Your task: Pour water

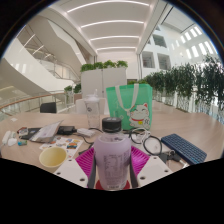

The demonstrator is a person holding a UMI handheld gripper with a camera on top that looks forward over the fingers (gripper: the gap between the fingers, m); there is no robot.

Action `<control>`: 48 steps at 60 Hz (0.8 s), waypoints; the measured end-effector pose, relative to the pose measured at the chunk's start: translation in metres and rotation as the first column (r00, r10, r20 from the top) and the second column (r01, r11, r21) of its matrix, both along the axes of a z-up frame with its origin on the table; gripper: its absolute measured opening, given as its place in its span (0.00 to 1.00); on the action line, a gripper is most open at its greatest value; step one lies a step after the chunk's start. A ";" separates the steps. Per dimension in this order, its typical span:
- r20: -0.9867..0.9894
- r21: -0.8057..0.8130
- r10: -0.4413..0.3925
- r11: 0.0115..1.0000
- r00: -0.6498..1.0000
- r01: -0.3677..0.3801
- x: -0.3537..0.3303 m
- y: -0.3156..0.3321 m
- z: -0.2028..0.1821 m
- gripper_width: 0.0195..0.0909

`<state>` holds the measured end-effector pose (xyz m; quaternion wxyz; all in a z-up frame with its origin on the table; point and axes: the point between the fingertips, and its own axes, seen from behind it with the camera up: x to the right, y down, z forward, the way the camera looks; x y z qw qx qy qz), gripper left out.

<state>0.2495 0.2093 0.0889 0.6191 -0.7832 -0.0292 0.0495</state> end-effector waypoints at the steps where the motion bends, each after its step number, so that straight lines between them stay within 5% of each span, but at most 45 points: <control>1: 0.004 -0.015 0.001 1.000 1.000 -0.001 0.002 -0.004 0.003 0.42; 15: 0.012 -0.004 0.033 0.999 0.999 -0.033 -0.001 -0.009 -0.014 0.44; 22: 0.021 -0.053 0.032 0.998 0.999 -0.031 -0.002 -0.014 -0.018 0.54; 29: -0.016 -0.142 0.012 0.990 1.000 -0.014 -0.003 -0.035 -0.015 0.91; 48: 0.007 -0.119 -0.095 0.988 0.995 0.096 -0.038 -0.170 0.062 0.90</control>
